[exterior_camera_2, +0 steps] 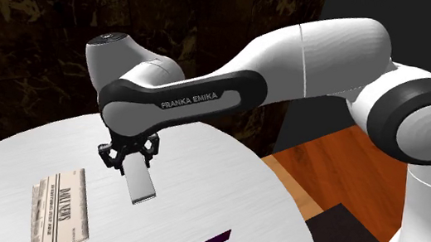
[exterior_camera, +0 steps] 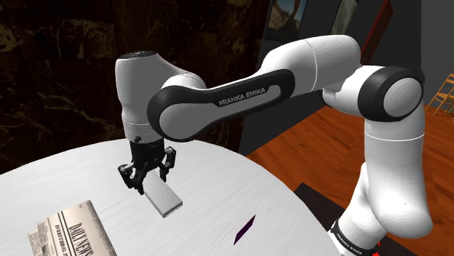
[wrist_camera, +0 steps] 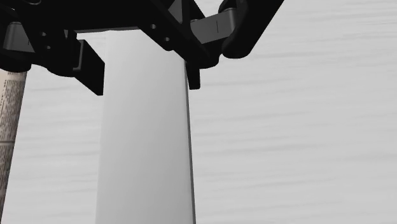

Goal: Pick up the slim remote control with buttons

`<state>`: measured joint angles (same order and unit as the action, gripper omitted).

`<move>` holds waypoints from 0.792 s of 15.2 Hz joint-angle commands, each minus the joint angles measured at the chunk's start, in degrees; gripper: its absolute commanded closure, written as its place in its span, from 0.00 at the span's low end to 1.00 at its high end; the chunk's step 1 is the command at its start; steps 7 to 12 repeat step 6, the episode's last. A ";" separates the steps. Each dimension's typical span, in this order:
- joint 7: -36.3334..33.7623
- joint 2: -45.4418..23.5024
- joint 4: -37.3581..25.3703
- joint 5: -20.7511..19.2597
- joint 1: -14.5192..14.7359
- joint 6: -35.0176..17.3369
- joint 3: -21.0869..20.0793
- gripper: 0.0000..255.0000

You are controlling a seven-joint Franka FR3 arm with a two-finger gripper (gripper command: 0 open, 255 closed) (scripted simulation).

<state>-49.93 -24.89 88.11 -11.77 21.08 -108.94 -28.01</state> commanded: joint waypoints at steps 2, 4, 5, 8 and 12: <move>0.23 0.33 -1.89 0.25 0.09 2.15 -0.13 1.00; 0.35 0.57 -3.10 0.41 0.16 3.57 -0.22 1.00; 0.36 0.59 -3.19 0.43 0.16 3.67 -0.23 1.00; 0.36 0.58 -3.19 0.42 0.16 3.67 -0.23 1.00; 0.36 0.58 -3.19 0.42 0.16 3.67 -0.23 1.00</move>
